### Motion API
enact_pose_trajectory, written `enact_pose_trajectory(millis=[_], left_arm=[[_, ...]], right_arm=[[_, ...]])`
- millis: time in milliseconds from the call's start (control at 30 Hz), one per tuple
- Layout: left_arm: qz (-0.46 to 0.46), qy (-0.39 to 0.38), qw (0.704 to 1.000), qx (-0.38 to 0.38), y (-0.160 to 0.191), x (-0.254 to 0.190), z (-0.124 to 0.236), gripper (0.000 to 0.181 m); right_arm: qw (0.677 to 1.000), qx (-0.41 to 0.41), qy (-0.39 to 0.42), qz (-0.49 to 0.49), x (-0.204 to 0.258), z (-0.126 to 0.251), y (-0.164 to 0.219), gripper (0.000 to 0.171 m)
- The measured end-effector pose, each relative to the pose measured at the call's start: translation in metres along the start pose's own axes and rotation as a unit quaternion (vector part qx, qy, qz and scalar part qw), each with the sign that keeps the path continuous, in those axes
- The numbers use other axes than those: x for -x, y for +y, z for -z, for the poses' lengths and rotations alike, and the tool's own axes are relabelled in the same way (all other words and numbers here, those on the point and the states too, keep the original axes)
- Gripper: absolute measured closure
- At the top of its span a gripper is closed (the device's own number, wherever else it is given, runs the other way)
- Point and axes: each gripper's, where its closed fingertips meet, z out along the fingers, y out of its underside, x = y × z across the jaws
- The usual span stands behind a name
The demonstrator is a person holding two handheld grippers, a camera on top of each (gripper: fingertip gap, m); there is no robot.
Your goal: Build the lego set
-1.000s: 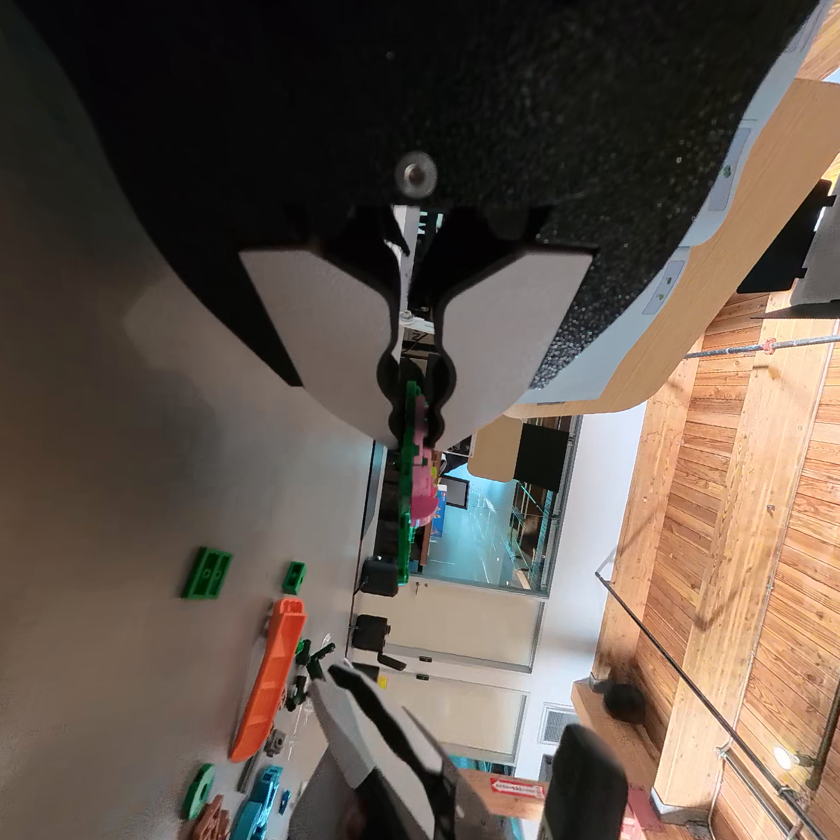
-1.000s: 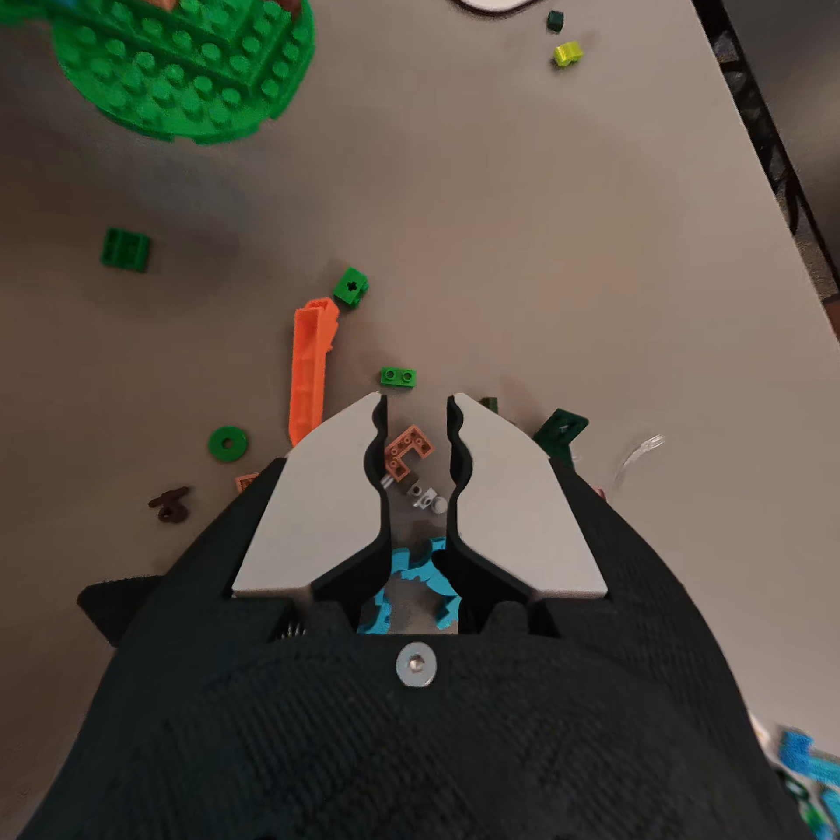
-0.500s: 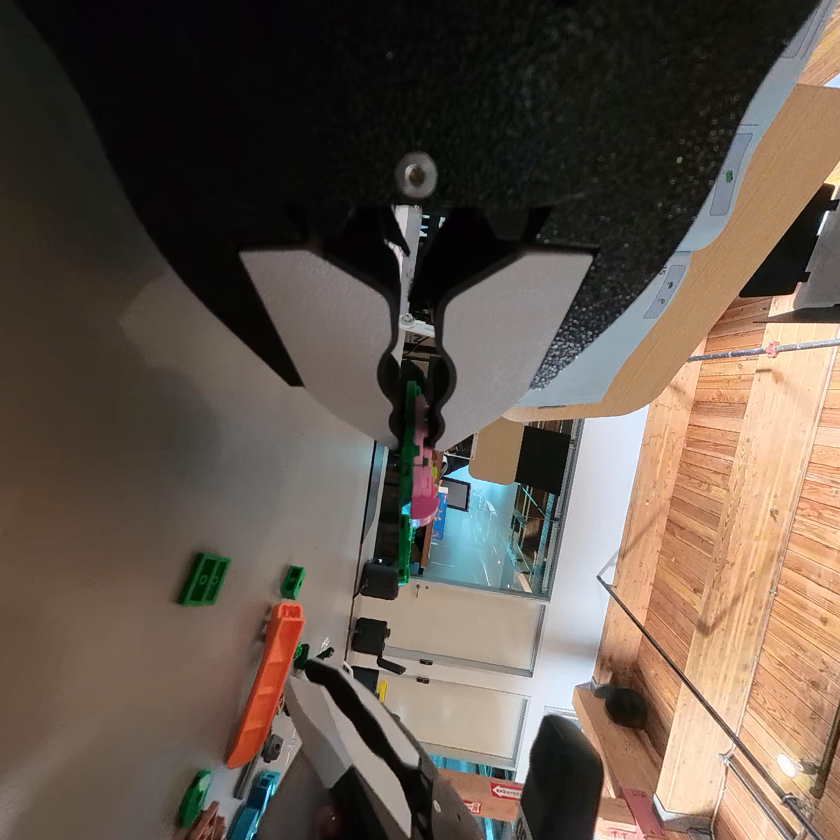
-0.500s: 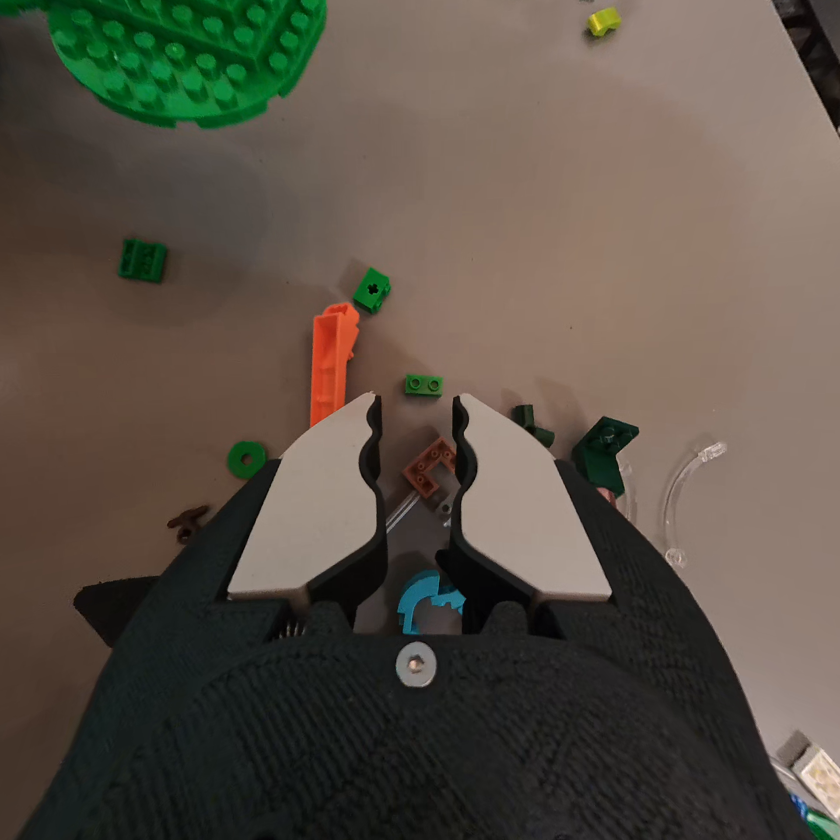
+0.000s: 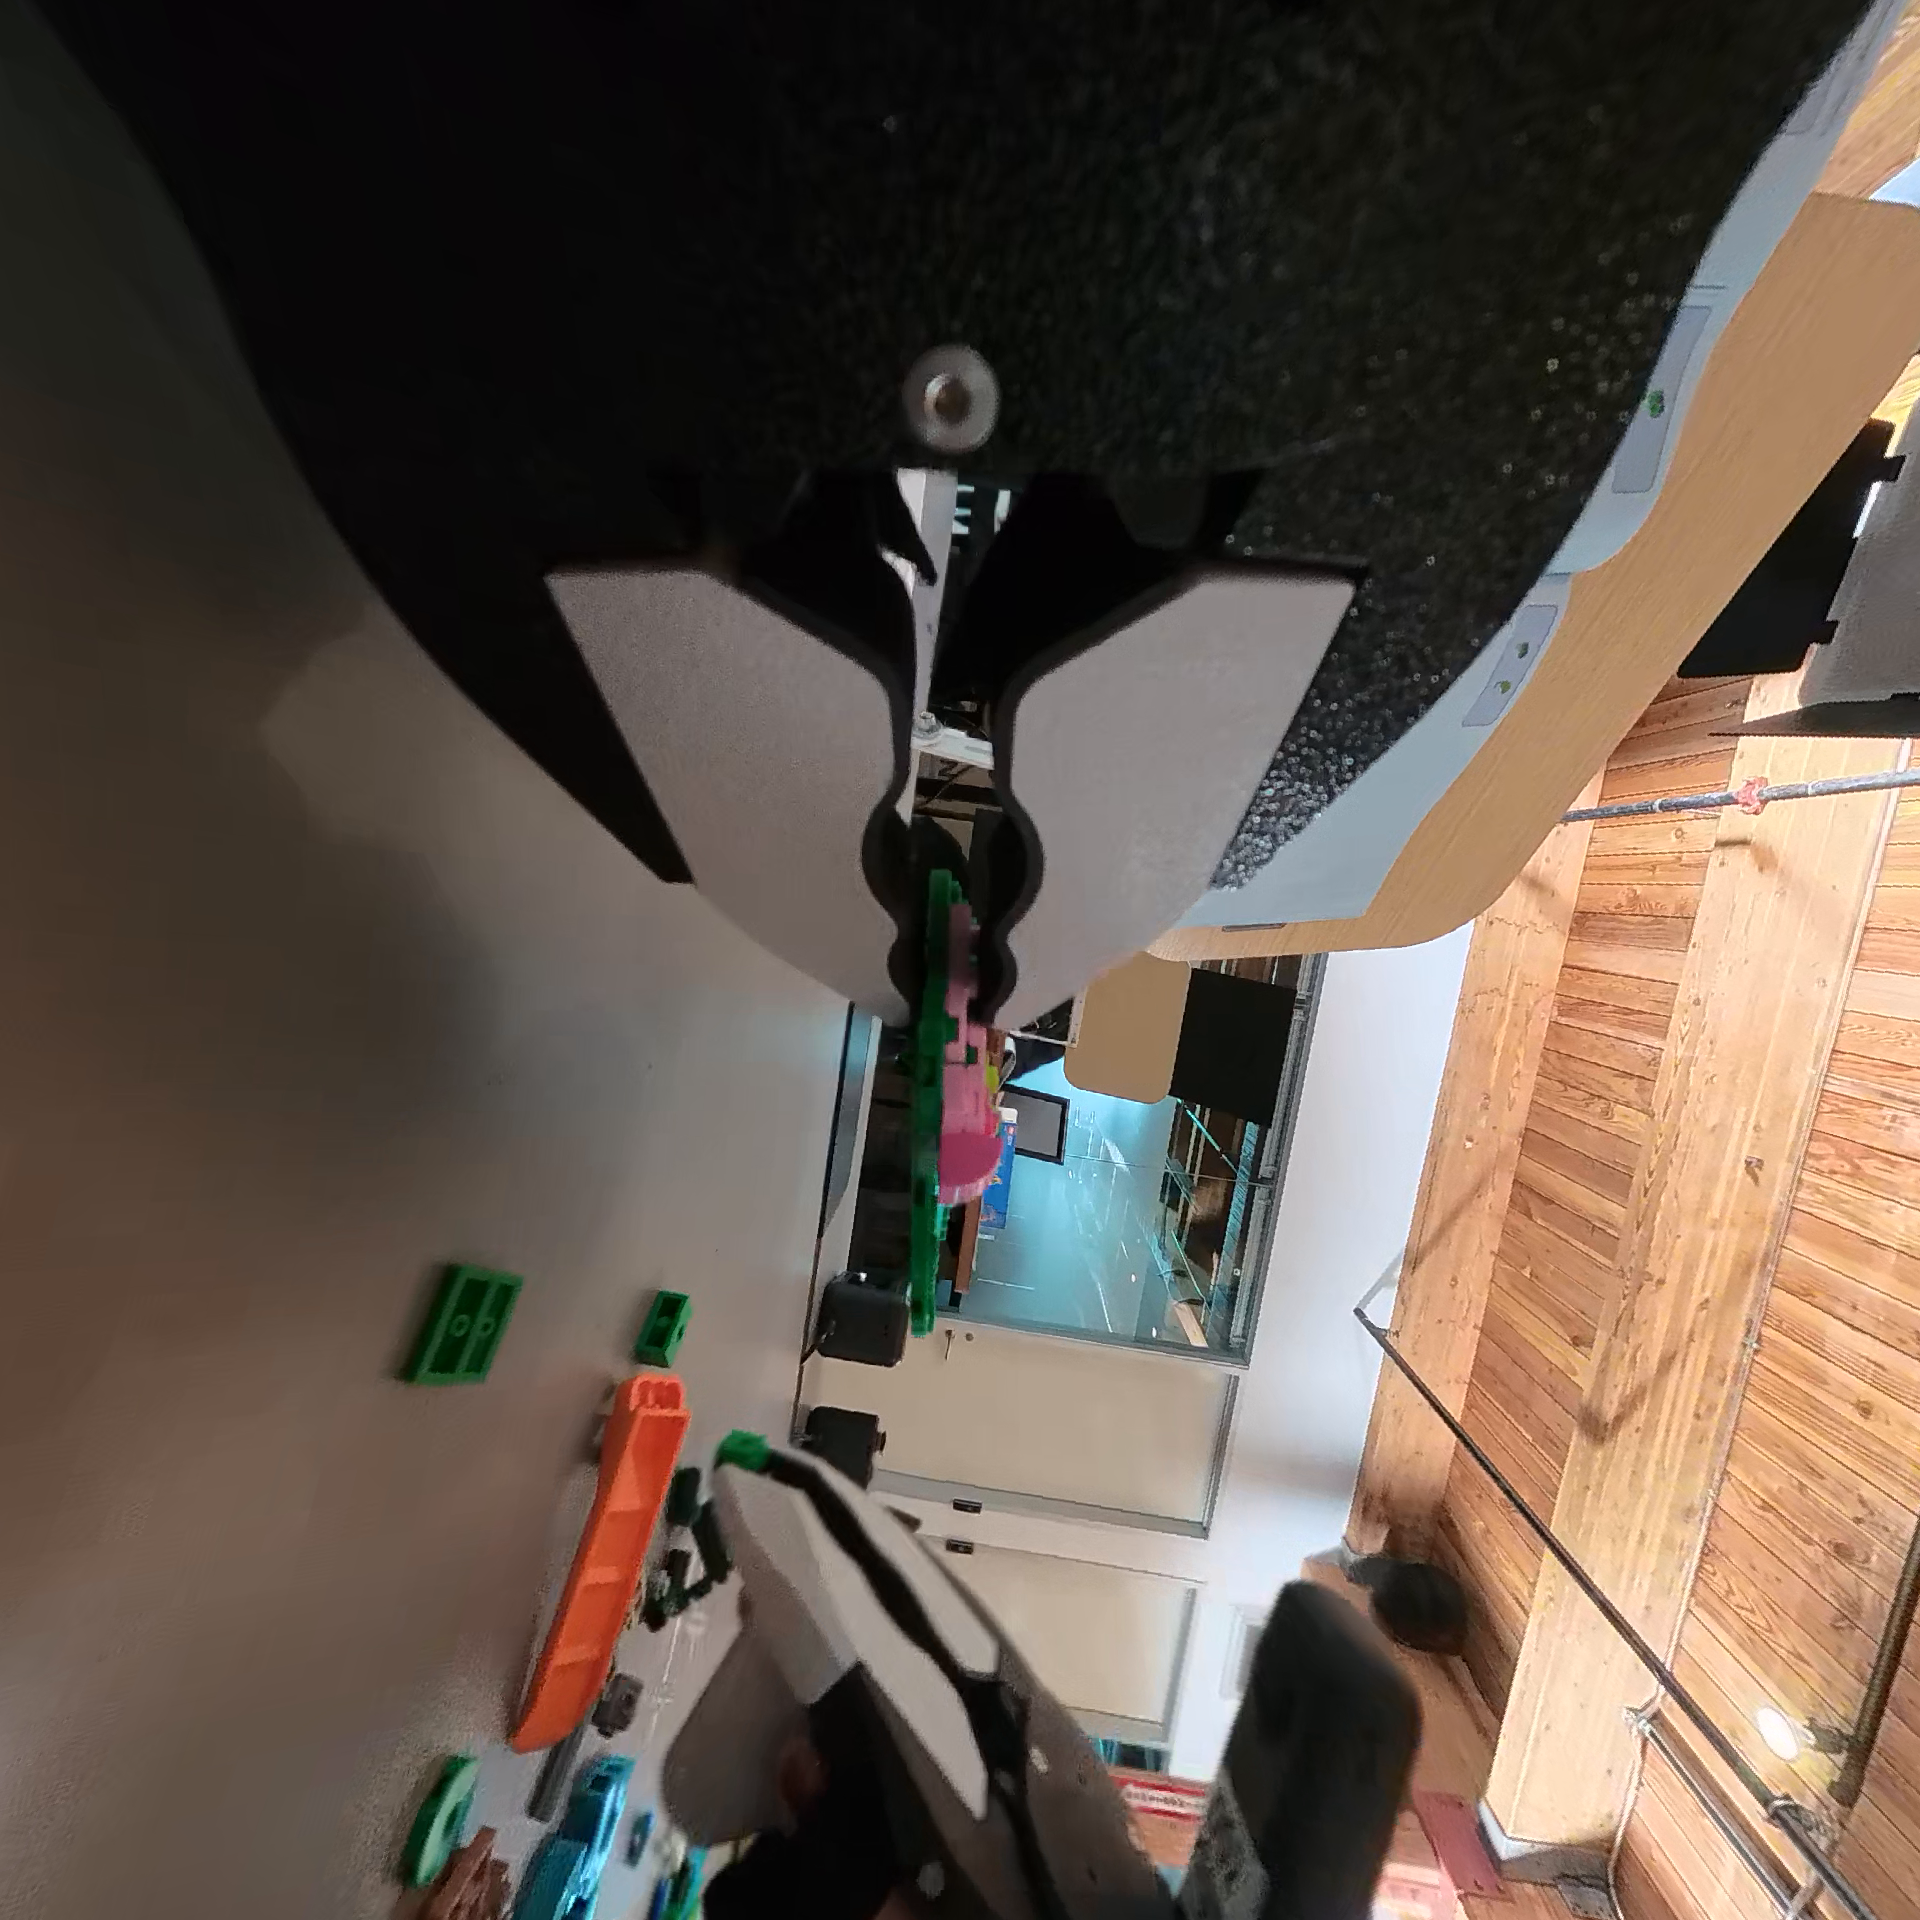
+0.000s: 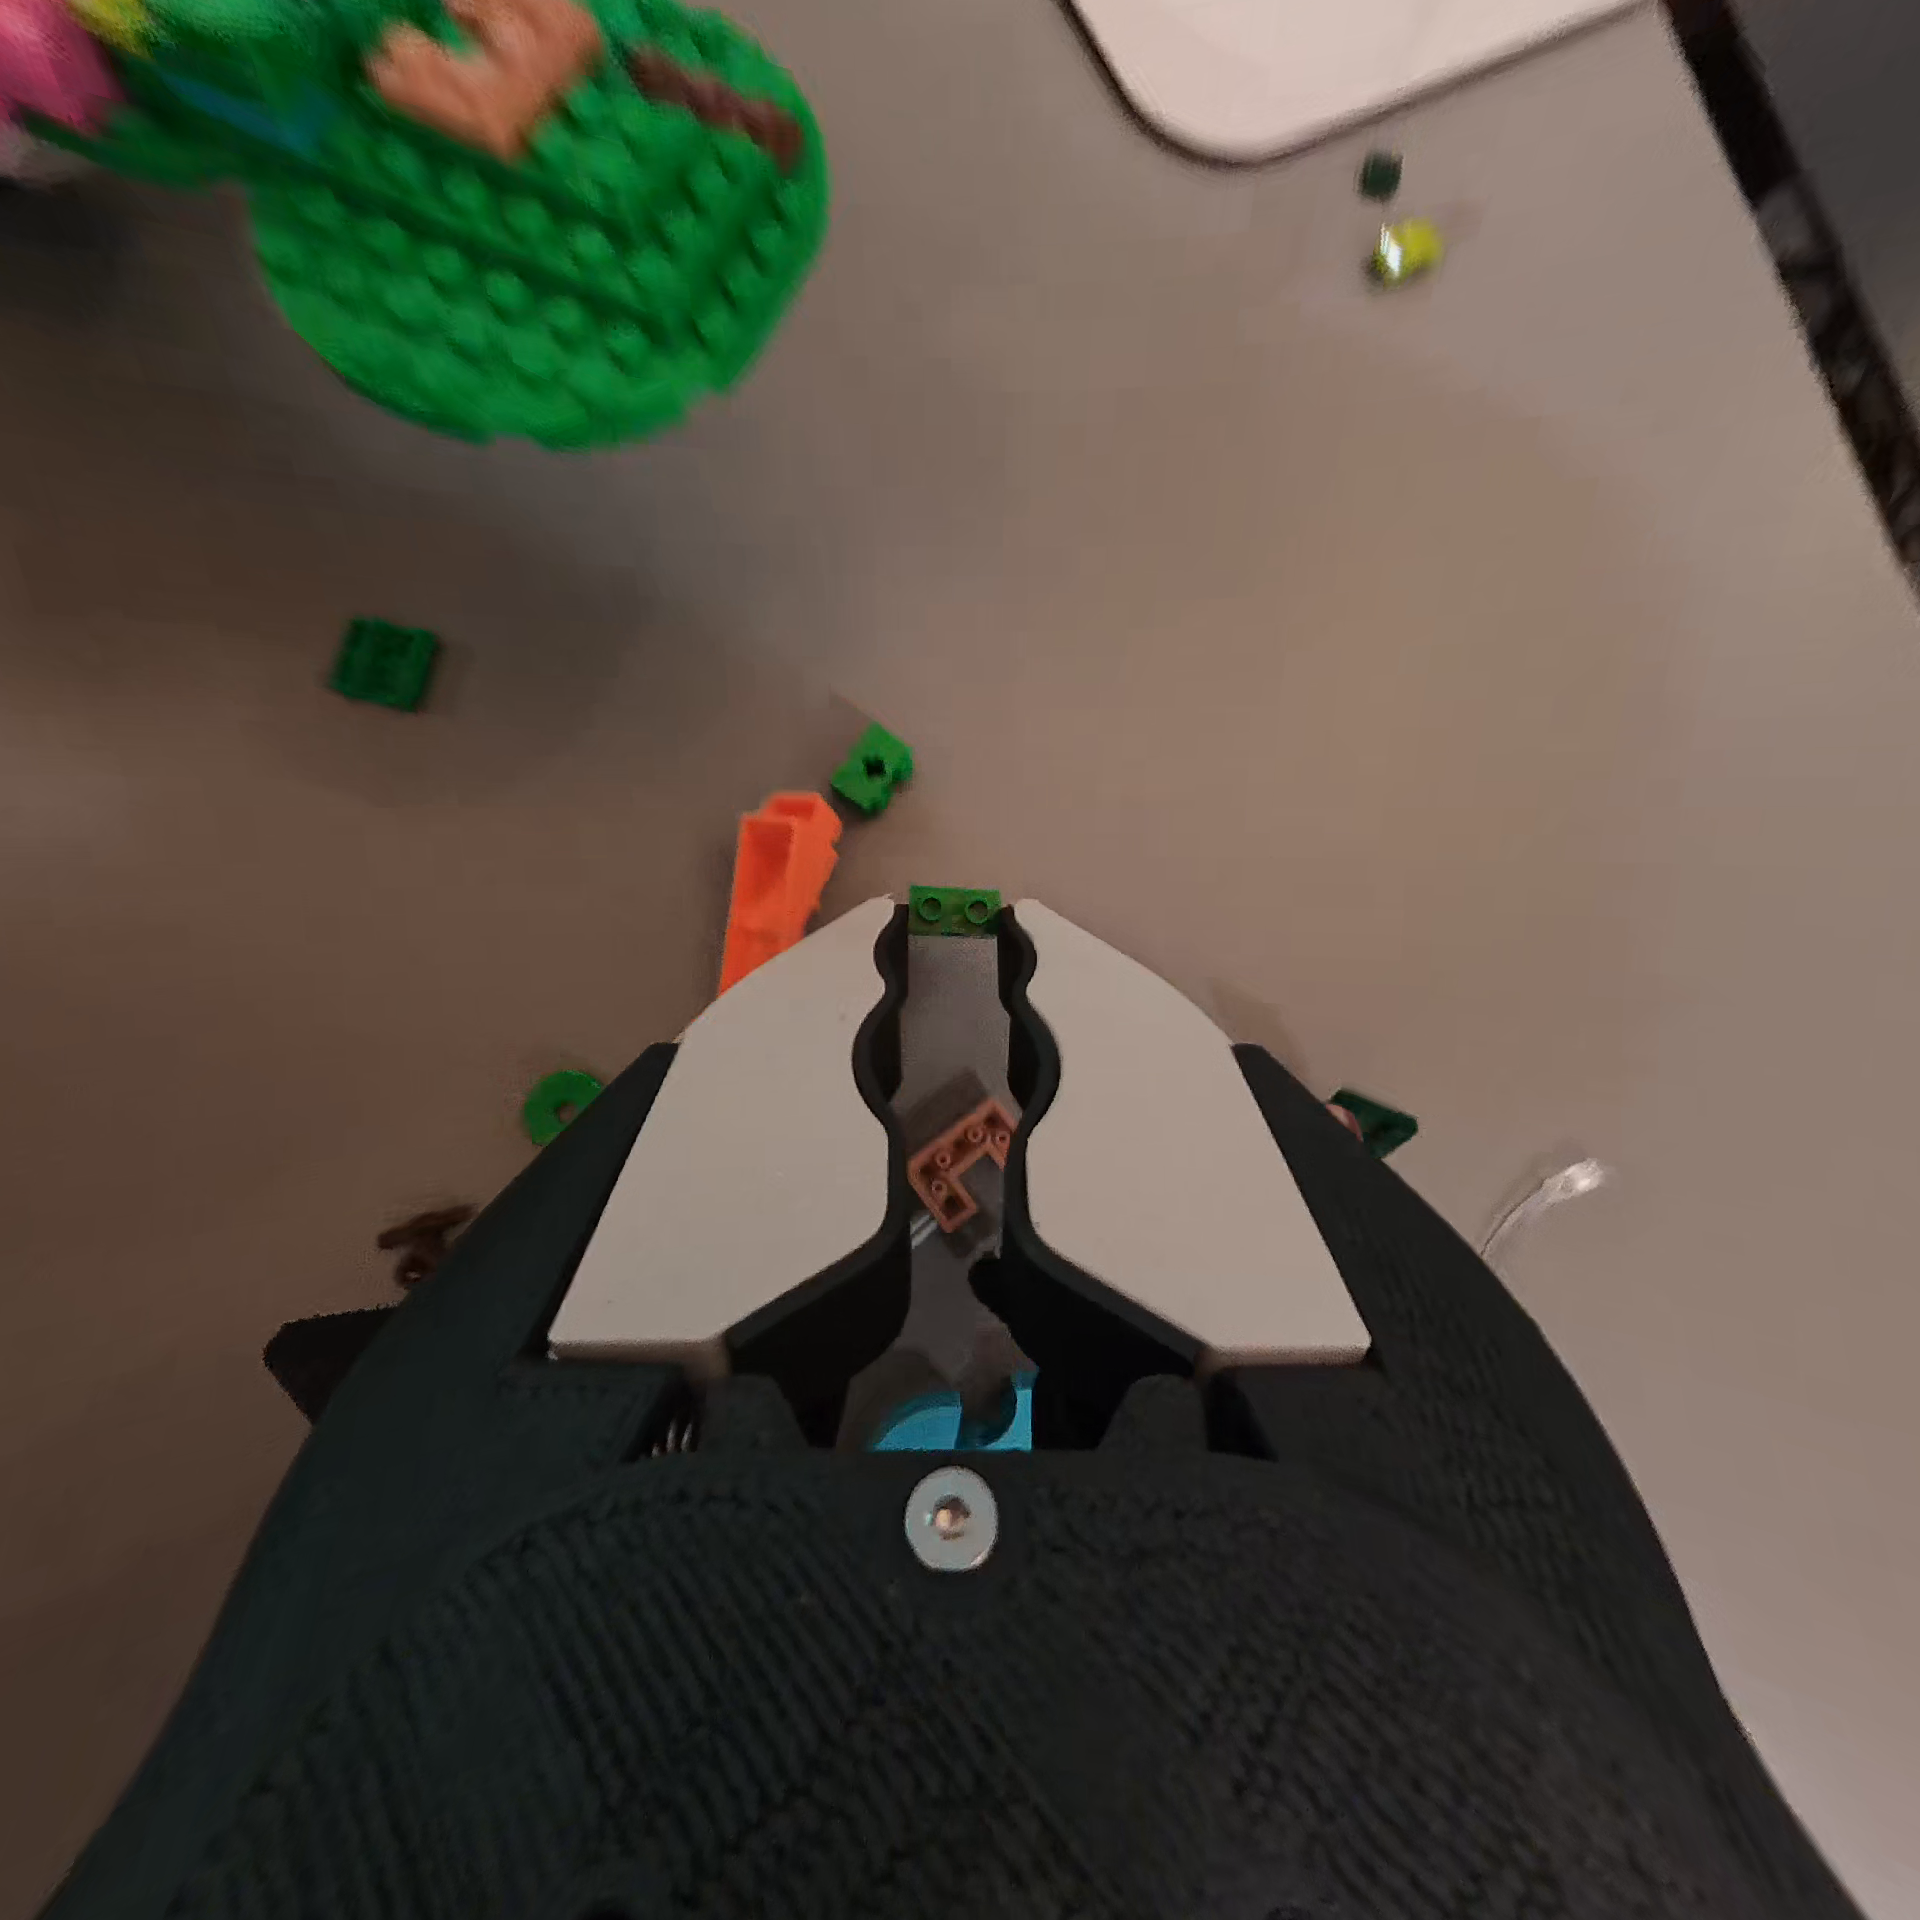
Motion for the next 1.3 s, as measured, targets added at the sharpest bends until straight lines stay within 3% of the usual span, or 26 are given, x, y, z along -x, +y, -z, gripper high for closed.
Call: enact_pose_trajectory(millis=[33,300,433,800,1300], left_arm=[[-0.001,-0.002,1.000,-0.002,-0.001,0.001,0.000,0.173],[-0.017,-0.022,0.999,-0.029,-0.015,0.007,0.006,0.173],[-0.016,-0.008,0.998,-0.053,-0.024,0.002,0.010,0.173],[0.038,0.034,0.994,-0.096,-0.037,-0.009,0.010,0.173],[-0.039,0.025,0.989,-0.143,-0.063,-0.016,0.022,0.173]], right_arm=[[1.000,-0.012,-0.001,0.011,0.002,0.005,-0.010,0.157],[0.985,-0.111,-0.064,0.112,0.045,0.048,-0.095,0.157],[0.973,-0.129,-0.102,0.164,0.074,0.054,-0.118,0.157],[0.961,-0.111,-0.155,0.199,0.088,0.043,-0.103,0.157],[0.947,-0.084,-0.210,0.226,0.115,0.046,-0.095,0.156]])
